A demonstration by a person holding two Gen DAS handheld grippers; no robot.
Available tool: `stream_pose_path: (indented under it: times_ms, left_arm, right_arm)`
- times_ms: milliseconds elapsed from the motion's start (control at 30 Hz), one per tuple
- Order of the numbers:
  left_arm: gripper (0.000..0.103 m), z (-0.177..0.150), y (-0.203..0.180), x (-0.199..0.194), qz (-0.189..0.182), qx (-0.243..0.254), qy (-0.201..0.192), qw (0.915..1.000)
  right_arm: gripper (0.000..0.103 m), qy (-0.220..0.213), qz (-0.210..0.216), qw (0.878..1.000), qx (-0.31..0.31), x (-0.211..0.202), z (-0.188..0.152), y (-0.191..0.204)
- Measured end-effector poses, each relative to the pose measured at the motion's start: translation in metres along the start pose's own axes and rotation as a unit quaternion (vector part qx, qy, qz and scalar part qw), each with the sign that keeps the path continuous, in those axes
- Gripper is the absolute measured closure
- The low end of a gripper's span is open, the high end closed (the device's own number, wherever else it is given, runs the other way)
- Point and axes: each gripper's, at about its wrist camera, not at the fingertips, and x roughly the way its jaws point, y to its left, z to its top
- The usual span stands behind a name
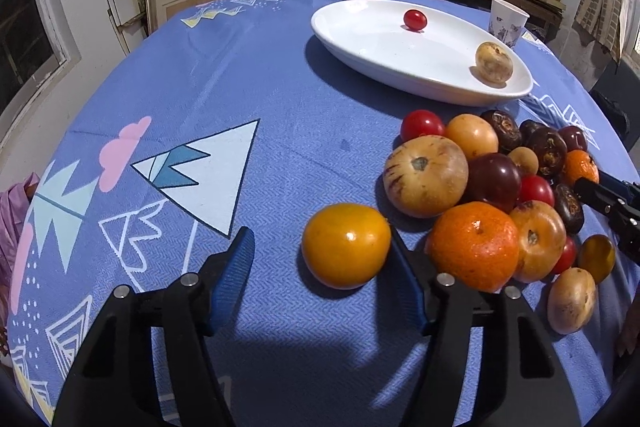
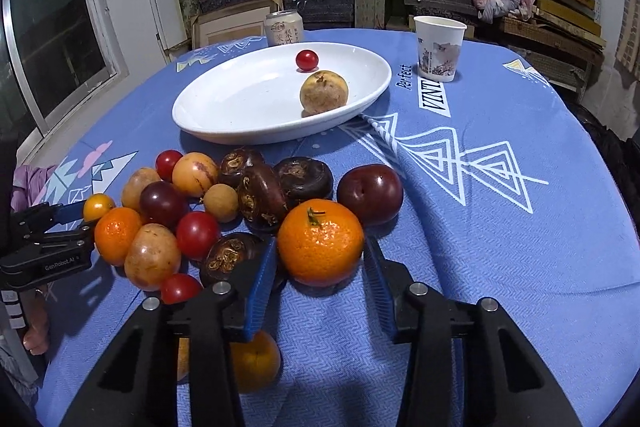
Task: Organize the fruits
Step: 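Close the left tool on the yellow-orange fruit while the right tool closes on the mandarin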
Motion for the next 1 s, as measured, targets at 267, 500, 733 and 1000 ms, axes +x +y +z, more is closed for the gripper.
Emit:
stream_pose_path:
  times_ms: [267,500,733,1000]
  left_arm:
    - [0.061,-0.003,0.005,-0.004,-0.016,-0.01,0.0,0.9998]
    - [0.063,-0.003,0.006,-0.004,-0.022,-0.013,-0.001,0.9997]
    - [0.065,-0.001,0.014,-0.012,-0.036,-0.033,-0.016,0.9987]
    - [0.065,0.05,-0.005,-0.035,-0.024,-0.006,-0.067,0.9975]
  right_arm:
    - [0.059,-0.007,-0.01,1.0,-0.006,-0.01,-0.008,0.004]
    - [0.059,-0.002,0.001,1.0,0.009,-0.008,-0.008,-0.002]
    - [0.059,-0.002,0.003,1.0,0.012,-0.01,-0.008,-0.001]
    - [0.059,-0.058,0.029,0.998,0.009,-0.041,0.029,0.003]
